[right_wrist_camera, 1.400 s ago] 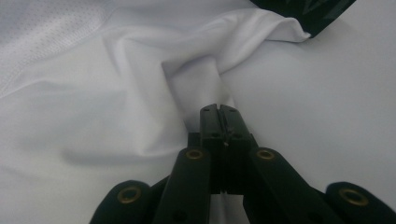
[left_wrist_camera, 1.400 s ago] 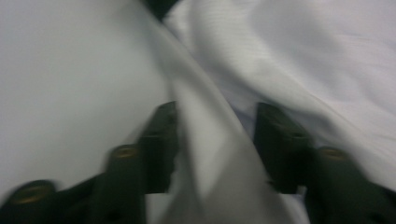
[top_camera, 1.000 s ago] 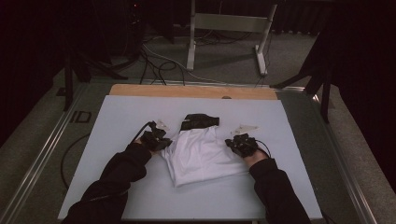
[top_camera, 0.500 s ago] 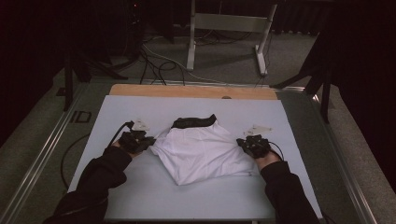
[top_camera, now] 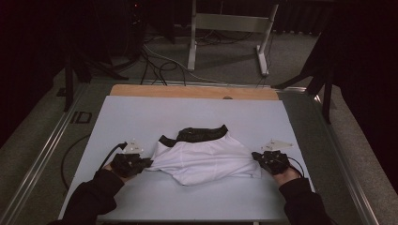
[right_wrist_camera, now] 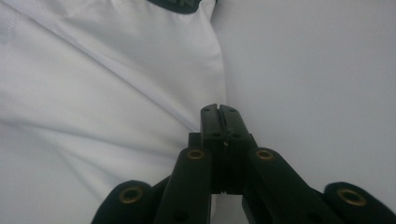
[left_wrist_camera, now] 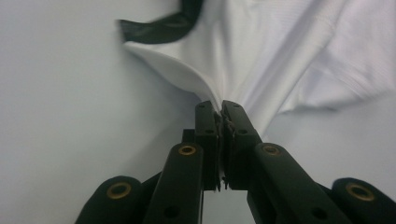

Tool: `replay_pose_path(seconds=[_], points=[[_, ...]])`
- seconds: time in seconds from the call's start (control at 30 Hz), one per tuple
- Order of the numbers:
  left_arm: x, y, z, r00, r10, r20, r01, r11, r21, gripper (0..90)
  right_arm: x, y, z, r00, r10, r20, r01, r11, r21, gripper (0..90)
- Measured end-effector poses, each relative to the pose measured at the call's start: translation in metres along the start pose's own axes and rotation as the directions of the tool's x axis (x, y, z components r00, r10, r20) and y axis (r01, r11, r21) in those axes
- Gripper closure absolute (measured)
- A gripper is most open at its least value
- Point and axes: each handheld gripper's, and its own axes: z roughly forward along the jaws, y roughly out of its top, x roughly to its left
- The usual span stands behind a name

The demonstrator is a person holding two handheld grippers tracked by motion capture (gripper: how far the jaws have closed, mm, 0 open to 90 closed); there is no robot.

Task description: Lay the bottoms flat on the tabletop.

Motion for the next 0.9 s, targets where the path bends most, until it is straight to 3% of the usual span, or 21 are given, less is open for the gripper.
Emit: replay_pose_path(seconds=[0.03,0.07,0.13,0.37,0.57,0.7,0.73,0.8,0.83,0.87,0.9], points=[[0.000,0.000,0.000,1.0000,0.000,0.000,0.000,1.0000,0.000,86.1,0.001,-0.002,-0.001,1.0000,-0.005,0.001,0.005,1.000,0.003,90.0],[-0.012,-0.006,0.002,0.9998,0.010,0.017,-0.010,0.9999,0.005,86.0,0.003,-0.008,-0.004,1.0000,-0.002,-0.001,0.003,1.000,0.009,90.0],[-0.015,-0.010,0.002,0.9997,0.006,0.025,-0.007,1.0000,0.006,85.6,0.005,-0.012,-0.005,1.0000,-0.001,-0.007,0.001,1.000,0.019,90.0],[-0.008,-0.018,-0.001,0.9998,-0.017,0.005,0.017,0.9997,0.015,85.6,0.012,-0.022,-0.009,0.9994,0.010,-0.035,-0.009,1.000,0.029,90.0],[-0.002,-0.016,-0.002,0.9994,-0.035,-0.004,0.035,0.9994,0.001,83.8,0.016,-0.021,-0.012,0.9985,0.032,-0.045,-0.032,0.999,0.000,89.6],[0.000,-0.011,-0.007,0.9993,-0.036,-0.001,0.036,0.9992,-0.017,66.7,0.016,-0.015,-0.013,0.9982,0.045,-0.038,-0.046,0.999,-0.014,84.5],[0.001,-0.008,-0.009,0.9994,-0.033,0.004,0.034,0.9988,-0.034,58.8,0.014,-0.012,-0.013,0.9980,0.050,-0.040,-0.051,0.998,-0.029,79.6],[0.002,-0.005,-0.010,0.9996,-0.029,0.002,0.029,0.9989,-0.037,52.5,0.014,-0.008,-0.014,0.9979,0.052,-0.039,-0.054,0.998,-0.035,68.7],[0.002,-0.005,-0.010,0.9996,-0.029,0.002,0.029,0.9989,-0.037,47.2,0.014,-0.008,-0.014,0.9979,0.052,-0.039,-0.054,0.998,-0.035,68.7],[0.004,-0.002,-0.012,0.9997,-0.019,0.017,0.020,0.9987,-0.048,43.8,0.014,-0.004,-0.014,0.9976,0.056,-0.040,-0.058,0.997,-0.047,57.0],[0.004,-0.002,-0.012,0.9997,-0.019,0.017,0.020,0.9987,-0.048,42.2,0.014,-0.004,-0.014,0.9976,0.056,-0.040,-0.058,0.997,-0.047,57.0]])
